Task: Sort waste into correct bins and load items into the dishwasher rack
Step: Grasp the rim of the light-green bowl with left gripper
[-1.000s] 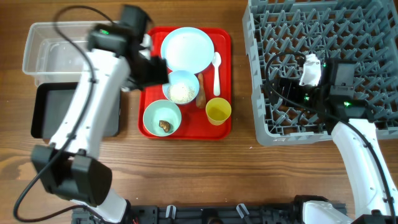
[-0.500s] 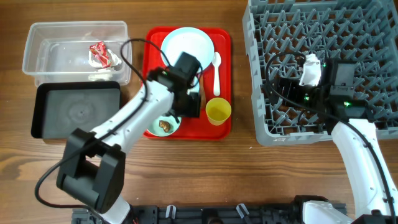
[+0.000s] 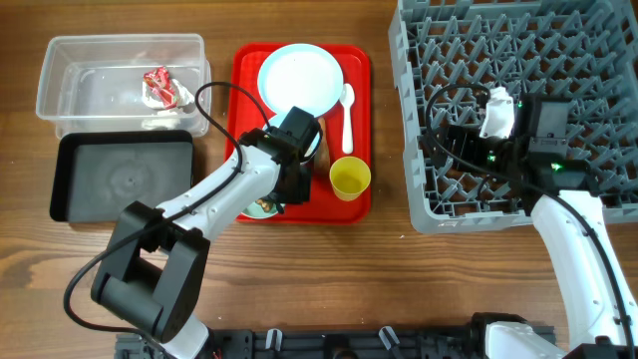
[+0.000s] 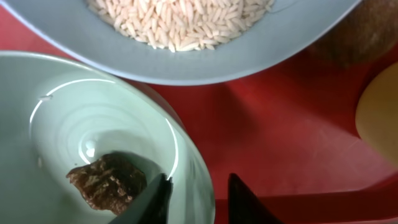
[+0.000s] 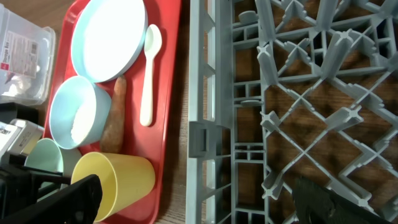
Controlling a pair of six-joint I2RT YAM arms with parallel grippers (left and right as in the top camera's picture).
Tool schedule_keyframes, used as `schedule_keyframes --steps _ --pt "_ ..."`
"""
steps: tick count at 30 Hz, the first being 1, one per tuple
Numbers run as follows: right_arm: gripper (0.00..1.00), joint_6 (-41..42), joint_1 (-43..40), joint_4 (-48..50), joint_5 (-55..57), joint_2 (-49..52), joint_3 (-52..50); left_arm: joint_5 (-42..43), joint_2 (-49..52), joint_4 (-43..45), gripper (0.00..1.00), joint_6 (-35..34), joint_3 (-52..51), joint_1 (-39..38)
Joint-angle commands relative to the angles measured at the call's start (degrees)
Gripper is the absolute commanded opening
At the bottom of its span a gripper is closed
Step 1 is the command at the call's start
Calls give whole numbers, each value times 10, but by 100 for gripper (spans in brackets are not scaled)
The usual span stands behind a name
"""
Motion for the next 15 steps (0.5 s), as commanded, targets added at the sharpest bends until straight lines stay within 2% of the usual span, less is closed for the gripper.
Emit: schedule_keyframes --steps 1,7,15 --pt "100 8 -1 1 -10 4 12 -12 3 1 6 -2 -4 0" --pt "100 8 -1 -4 -9 4 12 -12 -6 -44 4 -2 10 0" --pt "100 7 -1 -3 -9 4 12 -12 -70 -170 4 12 132 25"
